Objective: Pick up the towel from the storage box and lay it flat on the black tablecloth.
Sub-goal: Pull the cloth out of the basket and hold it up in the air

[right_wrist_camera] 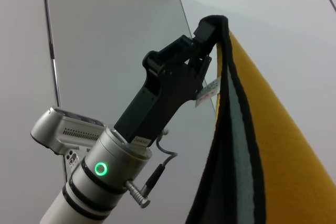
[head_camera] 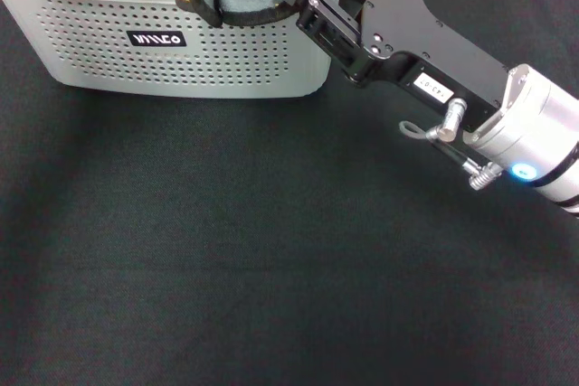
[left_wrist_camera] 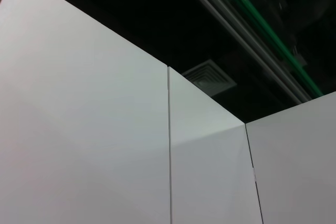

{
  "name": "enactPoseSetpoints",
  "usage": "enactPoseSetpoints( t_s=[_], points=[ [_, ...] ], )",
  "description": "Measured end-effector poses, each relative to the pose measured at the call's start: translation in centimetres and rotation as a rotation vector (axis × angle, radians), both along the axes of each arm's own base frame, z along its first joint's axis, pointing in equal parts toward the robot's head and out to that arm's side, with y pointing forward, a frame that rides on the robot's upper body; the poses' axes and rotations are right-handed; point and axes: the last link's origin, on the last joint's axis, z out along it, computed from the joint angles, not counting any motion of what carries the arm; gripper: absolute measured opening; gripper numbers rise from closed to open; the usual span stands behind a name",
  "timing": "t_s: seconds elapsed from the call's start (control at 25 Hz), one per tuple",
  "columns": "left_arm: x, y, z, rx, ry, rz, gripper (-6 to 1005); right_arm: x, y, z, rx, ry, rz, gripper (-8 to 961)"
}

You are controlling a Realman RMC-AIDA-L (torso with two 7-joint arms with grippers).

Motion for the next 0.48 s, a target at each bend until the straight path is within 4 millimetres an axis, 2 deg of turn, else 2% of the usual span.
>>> enactPoseSetpoints(
  t_s=[0.12,0.48],
  points=[
    [-0.03,0.02,-0.08,-0.003,-0.001,0.001,27,-0.2,0.07,-0.17,-0.01,-0.005,0.003,329],
    [-0.15,0.08,0.02,-0.007,-0.018,0.003,28,0.11,-0.1,-0.45,-0.035,-0.01,0.006,210]
  ],
)
